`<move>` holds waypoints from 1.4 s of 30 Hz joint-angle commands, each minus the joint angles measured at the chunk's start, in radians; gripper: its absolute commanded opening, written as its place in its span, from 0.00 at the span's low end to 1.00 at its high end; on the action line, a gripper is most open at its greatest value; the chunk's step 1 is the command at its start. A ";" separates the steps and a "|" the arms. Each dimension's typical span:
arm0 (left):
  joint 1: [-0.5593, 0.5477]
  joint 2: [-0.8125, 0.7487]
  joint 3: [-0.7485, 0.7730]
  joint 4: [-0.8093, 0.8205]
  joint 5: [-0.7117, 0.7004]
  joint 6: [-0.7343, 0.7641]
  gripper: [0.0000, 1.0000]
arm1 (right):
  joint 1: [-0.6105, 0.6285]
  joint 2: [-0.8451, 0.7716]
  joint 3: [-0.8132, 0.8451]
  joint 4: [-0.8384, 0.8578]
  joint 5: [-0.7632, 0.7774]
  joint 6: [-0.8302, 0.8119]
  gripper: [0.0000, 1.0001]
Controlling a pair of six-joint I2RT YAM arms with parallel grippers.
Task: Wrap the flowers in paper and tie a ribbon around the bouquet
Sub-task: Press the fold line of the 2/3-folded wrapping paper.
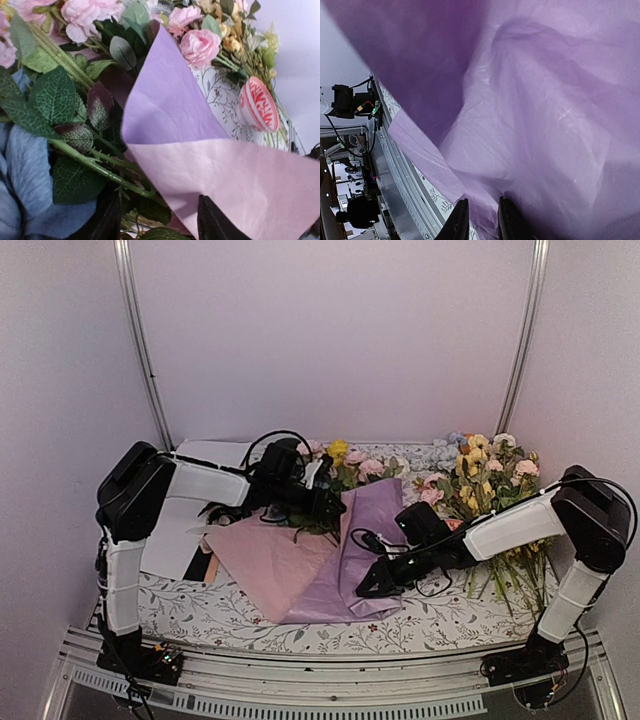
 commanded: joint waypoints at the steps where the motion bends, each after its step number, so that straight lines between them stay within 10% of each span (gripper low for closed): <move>1: 0.013 -0.140 -0.046 0.018 0.001 0.002 0.60 | -0.003 0.044 0.021 0.045 0.018 0.029 0.22; 15: -0.136 -0.381 -0.341 -0.038 -0.237 -0.137 0.65 | -0.003 0.090 0.034 0.089 0.018 0.055 0.22; 29: -0.164 -0.293 -0.406 0.122 -0.181 -0.193 0.67 | -0.002 0.085 0.041 0.096 0.011 0.059 0.22; 33: -0.164 -0.258 -0.389 0.234 -0.113 -0.191 0.42 | -0.004 0.081 0.045 0.097 0.007 0.057 0.22; 35: -0.163 -0.254 -0.371 0.253 -0.098 -0.177 0.01 | -0.004 0.075 0.047 0.095 0.006 0.056 0.22; 42: -0.077 -0.247 -0.275 0.035 -0.145 -0.057 0.00 | -0.028 0.012 0.032 0.059 0.019 0.042 0.28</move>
